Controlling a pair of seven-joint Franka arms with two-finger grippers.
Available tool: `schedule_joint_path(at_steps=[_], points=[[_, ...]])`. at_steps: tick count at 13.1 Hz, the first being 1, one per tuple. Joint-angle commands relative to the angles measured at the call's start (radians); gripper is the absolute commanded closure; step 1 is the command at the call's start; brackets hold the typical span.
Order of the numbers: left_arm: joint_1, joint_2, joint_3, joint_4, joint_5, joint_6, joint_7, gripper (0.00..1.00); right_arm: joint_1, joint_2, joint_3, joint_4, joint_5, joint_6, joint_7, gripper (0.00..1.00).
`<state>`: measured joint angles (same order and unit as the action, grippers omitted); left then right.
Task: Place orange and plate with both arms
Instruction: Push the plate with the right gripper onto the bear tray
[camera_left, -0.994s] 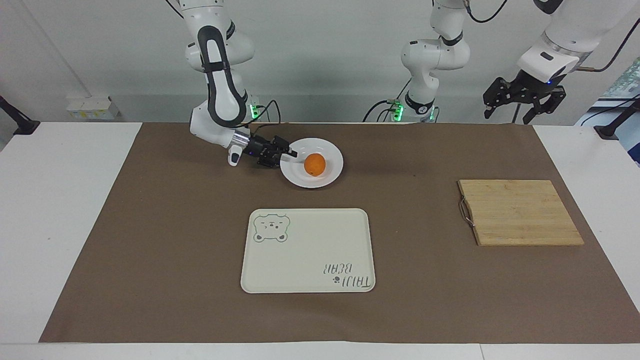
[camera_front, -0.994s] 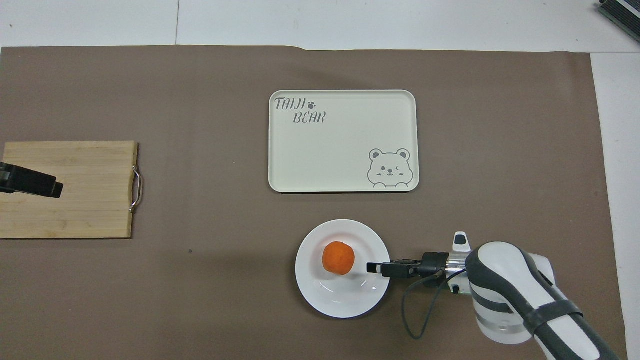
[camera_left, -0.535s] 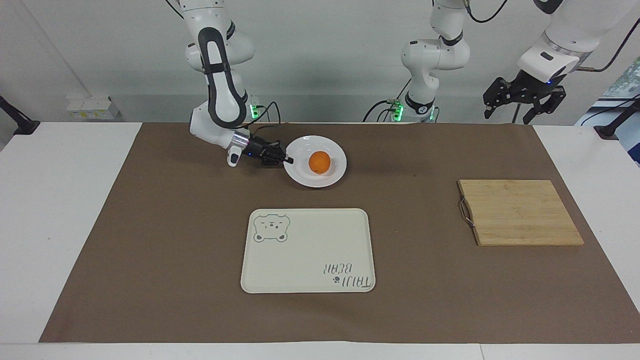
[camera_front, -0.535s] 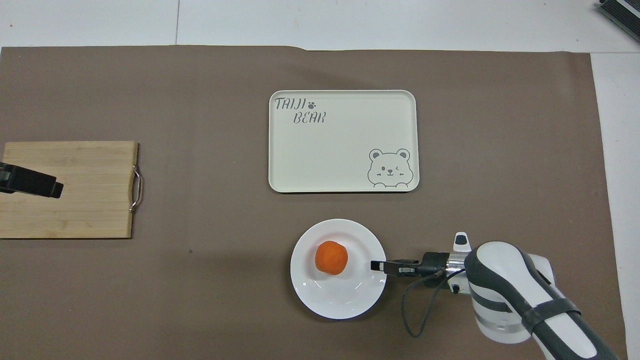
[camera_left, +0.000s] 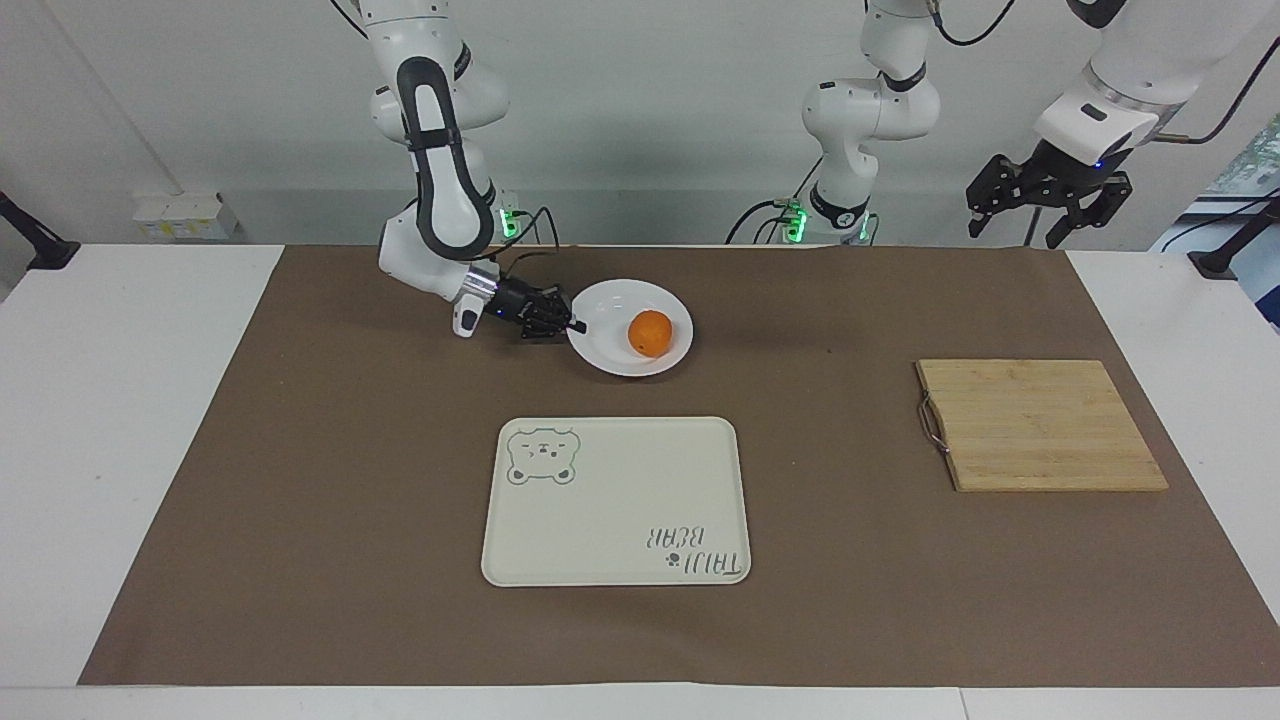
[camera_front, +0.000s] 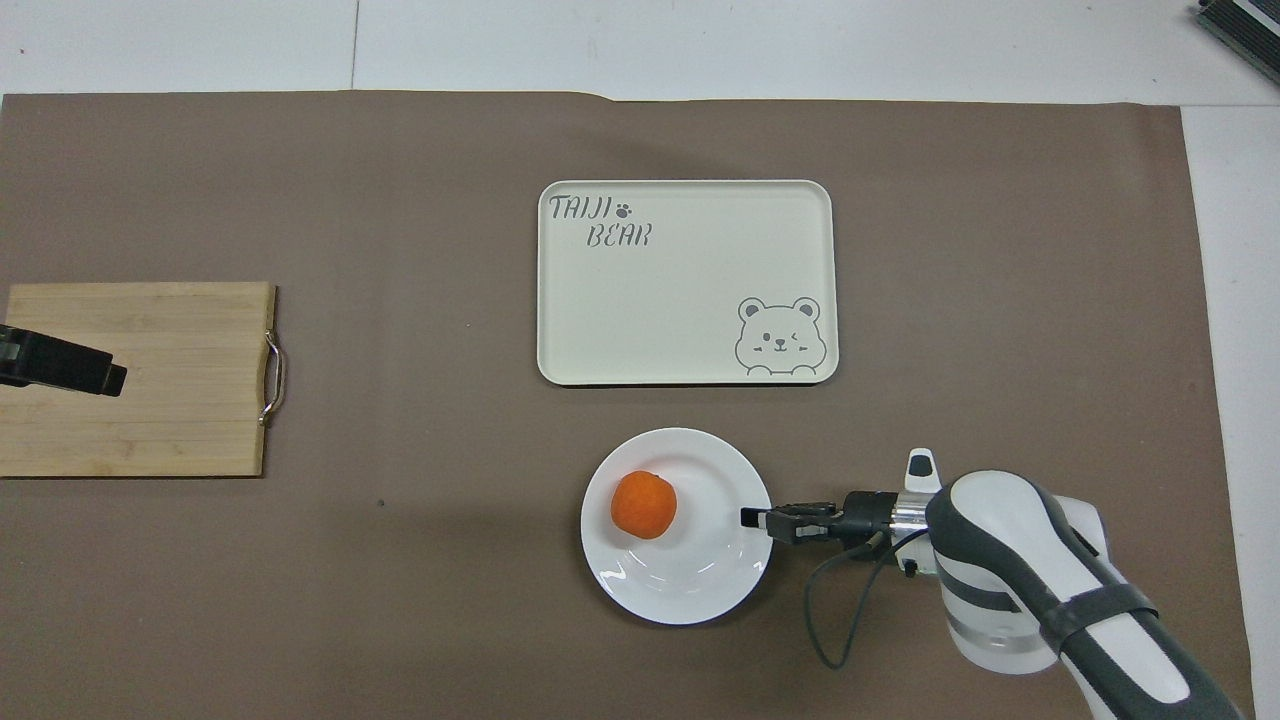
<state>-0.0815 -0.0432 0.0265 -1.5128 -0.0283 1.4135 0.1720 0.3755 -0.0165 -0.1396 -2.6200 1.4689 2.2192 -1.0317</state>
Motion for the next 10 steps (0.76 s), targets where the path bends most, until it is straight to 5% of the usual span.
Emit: schedule_joint_path(at_steps=[1, 10], points=[[0.011, -0.024, -0.008, -0.029, 0.002, 0.010, 0.006, 0.00, -0.012, 0.018, 0.002, 0.037, 0.033, -0.039, -0.033, 1.00], [0.011, -0.024, -0.008, -0.029, 0.002, 0.010, 0.006, 0.00, -0.029, 0.044, -0.002, 0.172, 0.076, -0.081, 0.099, 1.00]])
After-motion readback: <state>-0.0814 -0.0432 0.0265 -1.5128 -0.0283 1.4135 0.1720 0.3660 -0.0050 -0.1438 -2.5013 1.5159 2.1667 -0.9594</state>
